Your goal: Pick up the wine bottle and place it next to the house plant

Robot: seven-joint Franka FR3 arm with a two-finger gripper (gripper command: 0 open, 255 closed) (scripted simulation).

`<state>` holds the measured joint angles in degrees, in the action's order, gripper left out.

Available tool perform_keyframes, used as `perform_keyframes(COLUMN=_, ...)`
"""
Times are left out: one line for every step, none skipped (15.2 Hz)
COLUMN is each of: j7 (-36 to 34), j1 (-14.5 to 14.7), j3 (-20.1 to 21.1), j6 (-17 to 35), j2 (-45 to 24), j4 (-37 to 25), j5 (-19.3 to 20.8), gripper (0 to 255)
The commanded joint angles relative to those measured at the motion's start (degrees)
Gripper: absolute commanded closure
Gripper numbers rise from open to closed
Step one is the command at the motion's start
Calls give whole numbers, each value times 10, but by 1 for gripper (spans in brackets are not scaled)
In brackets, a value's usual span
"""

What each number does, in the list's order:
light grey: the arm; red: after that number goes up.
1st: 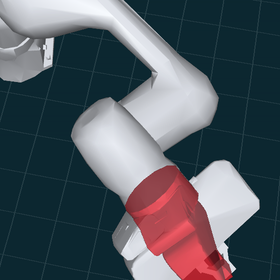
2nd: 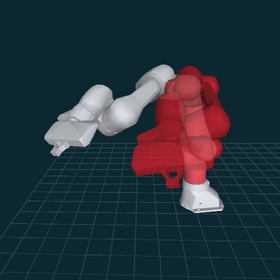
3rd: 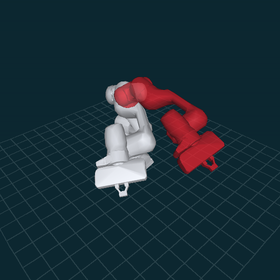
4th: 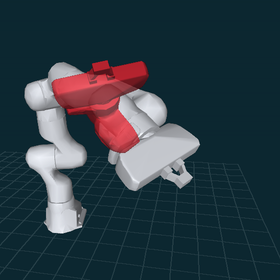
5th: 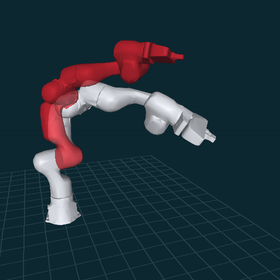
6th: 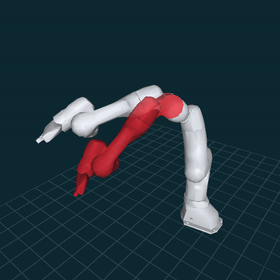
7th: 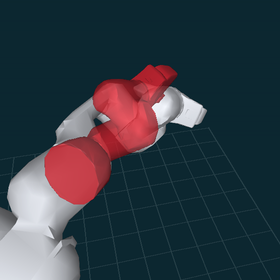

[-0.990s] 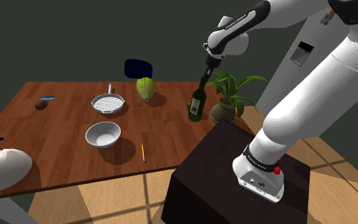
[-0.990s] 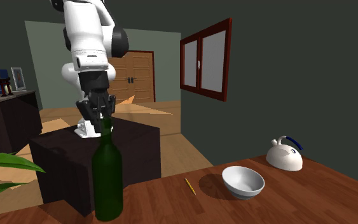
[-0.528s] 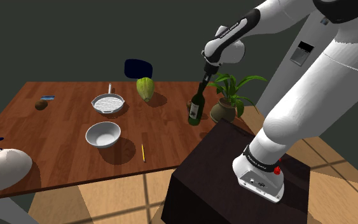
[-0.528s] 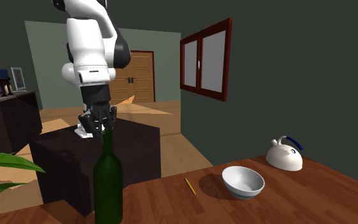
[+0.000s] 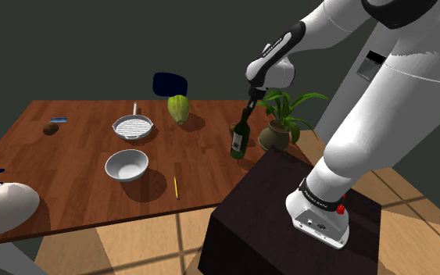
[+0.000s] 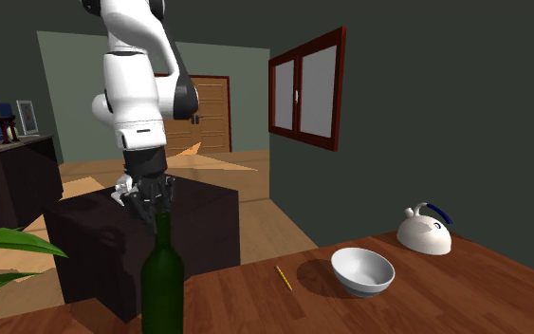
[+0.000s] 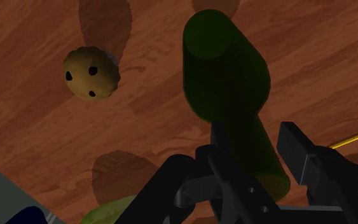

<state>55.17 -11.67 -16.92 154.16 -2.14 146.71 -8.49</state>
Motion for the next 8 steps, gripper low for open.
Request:
perform_keyframes(j7=13, j1=0, j3=2, j6=16, j2=-18, j4=-1, j5=-17, gripper=255)
perform_keyframes(j7=19, j1=0, j3=4, j6=24, j2=-26, j4=-1, j5=-25, gripper=255)
perform_keyframes(j7=26, j1=-1, j3=7, j6=31, j2=-35, j4=-1, j5=-34, gripper=255)
perform_keyframes(j7=33, j1=-2, j3=9, j6=39, j2=-43, j4=-1, j5=-43, gripper=255)
perform_keyframes(j7=43, j1=-4, j3=13, j6=49, j2=-55, j4=-2, j5=-56, gripper=255)
perform_keyframes(j7=43, j1=-4, j3=14, j6=49, j2=-55, j4=-2, j5=-56, gripper=255)
perform_keyframes(j7=43, j1=-4, j3=14, j6=49, j2=-55, j4=-2, j5=-56, gripper=255)
perform_keyframes(j7=43, j1=-4, j3=14, j6=49, j2=-55, j4=-2, j5=-56, gripper=255)
